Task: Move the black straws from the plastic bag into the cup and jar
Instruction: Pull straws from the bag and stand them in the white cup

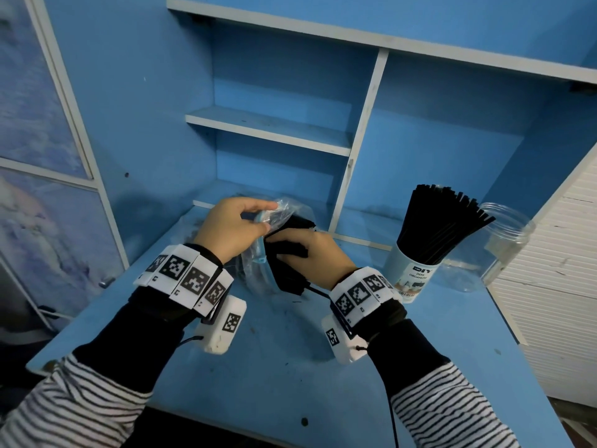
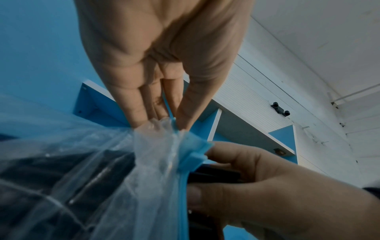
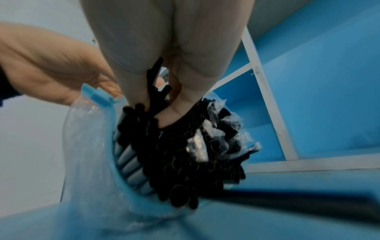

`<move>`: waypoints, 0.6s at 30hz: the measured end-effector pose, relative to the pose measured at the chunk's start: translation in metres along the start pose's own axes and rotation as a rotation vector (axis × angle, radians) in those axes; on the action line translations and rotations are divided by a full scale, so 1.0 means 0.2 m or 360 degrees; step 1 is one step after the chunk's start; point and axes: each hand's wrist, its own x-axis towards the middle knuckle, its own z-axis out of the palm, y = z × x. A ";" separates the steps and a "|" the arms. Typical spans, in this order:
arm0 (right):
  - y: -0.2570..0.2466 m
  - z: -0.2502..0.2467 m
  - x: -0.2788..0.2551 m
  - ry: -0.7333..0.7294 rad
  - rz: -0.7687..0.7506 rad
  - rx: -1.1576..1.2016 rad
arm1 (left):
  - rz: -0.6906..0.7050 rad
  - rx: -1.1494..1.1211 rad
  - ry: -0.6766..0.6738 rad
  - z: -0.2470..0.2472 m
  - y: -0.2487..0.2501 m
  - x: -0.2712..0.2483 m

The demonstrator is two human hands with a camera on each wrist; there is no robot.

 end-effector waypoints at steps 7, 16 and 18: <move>-0.07 -0.03 0.00 -0.0192 0.0244 0.0055 | 0.0007 0.0054 -0.0017 0.00 0.00 0.01; -0.06 -0.03 -0.02 0.0100 0.0291 0.0316 | 0.0002 0.0033 -0.0037 -0.01 0.00 0.01; -0.06 -0.06 -0.04 0.0116 0.0315 0.0300 | 0.0005 0.0045 -0.0036 -0.01 0.00 0.01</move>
